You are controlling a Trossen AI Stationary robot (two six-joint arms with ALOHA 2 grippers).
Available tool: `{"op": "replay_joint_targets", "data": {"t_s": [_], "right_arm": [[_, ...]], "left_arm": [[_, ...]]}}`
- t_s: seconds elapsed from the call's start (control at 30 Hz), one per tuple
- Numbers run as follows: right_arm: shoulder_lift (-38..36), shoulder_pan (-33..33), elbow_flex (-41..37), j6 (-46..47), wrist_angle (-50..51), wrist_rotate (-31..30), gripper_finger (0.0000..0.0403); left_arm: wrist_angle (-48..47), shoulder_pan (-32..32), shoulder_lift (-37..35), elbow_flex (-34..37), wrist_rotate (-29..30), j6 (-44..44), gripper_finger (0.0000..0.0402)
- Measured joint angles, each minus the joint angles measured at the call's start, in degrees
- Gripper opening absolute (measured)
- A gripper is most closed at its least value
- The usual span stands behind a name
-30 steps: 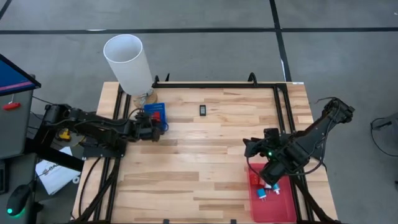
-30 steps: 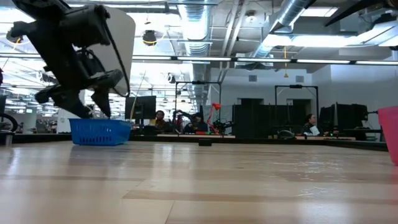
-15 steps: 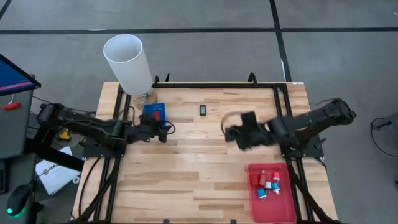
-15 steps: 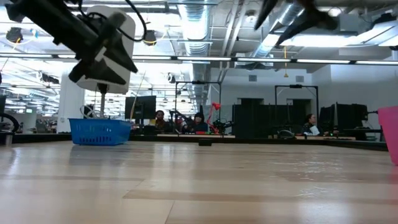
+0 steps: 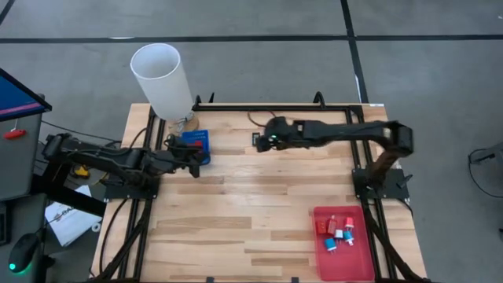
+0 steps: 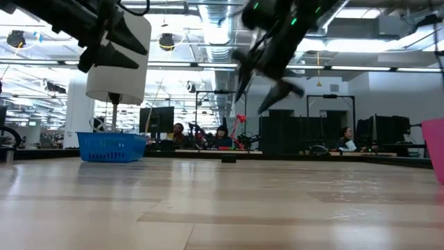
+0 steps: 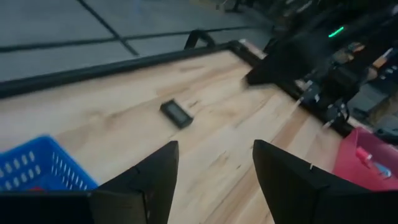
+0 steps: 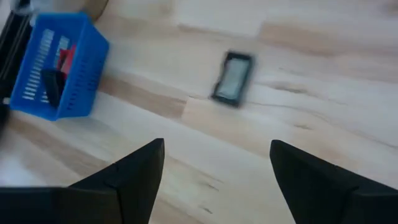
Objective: Pick & Place Office items
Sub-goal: Put the black digital timer into the blue bin
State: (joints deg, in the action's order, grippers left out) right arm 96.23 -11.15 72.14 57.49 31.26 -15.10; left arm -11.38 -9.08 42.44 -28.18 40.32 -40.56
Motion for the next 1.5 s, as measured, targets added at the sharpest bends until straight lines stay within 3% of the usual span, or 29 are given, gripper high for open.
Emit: {"op": "replay_joint_targets", "data": {"t_s": [0.23, 0.5, 0.83, 1.5], "right_arm": [[16.0, -3.4, 8.0, -2.1, -2.9, 8.1, 0.0284], [27.4, -5.2, 23.1, -6.4, 8.4, 5.9, 0.0284], [31.6, -6.3, 25.2, -5.1, 14.0, 6.0, 0.0284], [32.4, -8.9, 25.2, -1.7, 11.6, 7.0, 0.0282]], "left_arm": [[-0.5, 0.1, -3.9, 0.0, 0.0, 4.1, 0.0207], [-0.8, 0.1, -6.4, 0.0, 0.4, 4.5, 0.0204], [0.4, 0.1, -7.8, 0.0, 0.4, 5.5, 0.0204], [1.3, 0.2, -8.7, 0.0, 0.3, 6.1, 0.0204]]}}
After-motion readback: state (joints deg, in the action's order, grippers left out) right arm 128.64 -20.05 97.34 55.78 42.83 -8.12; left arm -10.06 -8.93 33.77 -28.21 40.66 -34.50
